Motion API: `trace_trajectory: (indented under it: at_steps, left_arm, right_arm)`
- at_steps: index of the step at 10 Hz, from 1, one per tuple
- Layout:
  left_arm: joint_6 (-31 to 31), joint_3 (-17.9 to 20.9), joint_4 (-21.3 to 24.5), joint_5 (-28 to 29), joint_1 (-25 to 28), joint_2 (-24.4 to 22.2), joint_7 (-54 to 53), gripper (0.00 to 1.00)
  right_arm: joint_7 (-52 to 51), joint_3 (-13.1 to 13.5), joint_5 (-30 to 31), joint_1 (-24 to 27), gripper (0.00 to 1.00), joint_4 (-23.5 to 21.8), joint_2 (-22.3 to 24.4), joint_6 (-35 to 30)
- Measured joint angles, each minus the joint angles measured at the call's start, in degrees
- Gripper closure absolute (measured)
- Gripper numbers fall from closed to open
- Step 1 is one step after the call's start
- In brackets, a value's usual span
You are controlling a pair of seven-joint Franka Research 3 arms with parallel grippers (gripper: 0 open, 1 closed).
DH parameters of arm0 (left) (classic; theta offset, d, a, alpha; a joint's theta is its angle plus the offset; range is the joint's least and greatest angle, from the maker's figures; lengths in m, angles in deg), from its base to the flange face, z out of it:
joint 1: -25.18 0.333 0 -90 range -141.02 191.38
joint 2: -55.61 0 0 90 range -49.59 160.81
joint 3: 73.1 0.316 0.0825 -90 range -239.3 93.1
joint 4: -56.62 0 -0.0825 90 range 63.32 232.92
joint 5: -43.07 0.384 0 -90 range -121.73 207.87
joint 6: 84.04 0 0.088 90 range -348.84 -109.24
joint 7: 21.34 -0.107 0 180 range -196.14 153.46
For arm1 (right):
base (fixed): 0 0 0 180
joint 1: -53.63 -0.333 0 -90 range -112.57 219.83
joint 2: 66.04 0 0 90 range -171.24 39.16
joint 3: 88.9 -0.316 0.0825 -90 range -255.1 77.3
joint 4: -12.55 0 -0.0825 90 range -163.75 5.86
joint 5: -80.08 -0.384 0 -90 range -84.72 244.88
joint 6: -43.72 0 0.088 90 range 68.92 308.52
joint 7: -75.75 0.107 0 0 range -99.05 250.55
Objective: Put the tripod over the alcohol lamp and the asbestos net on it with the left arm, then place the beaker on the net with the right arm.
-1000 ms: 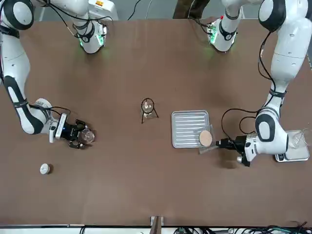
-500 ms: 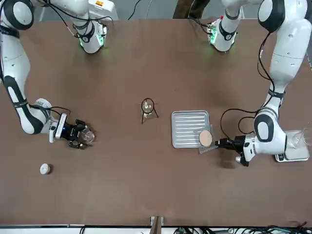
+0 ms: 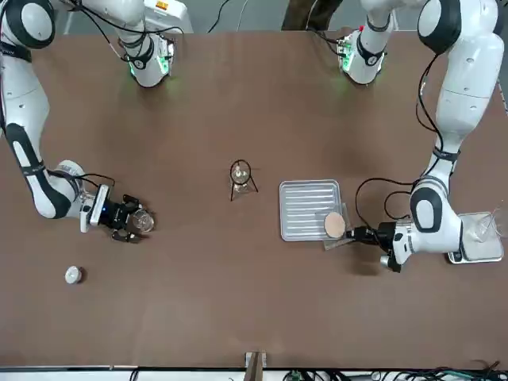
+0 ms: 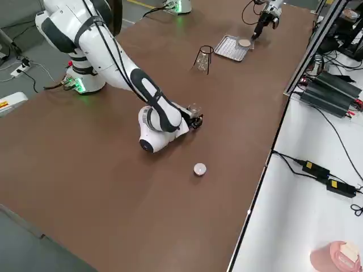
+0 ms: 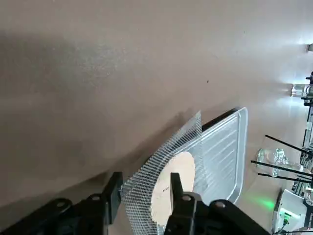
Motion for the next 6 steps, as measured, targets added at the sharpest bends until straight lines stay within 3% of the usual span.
trace_trajectory:
  at_steps: [3,6]
  left_arm:
    - [0.0,0.0,-0.2,0.0,0.1,0.0,-0.3,0.65]
    - [0.0,0.0,-0.4,0.0,0.1,0.0,-0.7,0.89]
  right_arm:
    - [0.0,0.0,0.0,0.0,0.19,0.0,0.0,0.0]
    - [0.0,0.0,0.0,0.0,0.19,0.0,0.0,0.0]
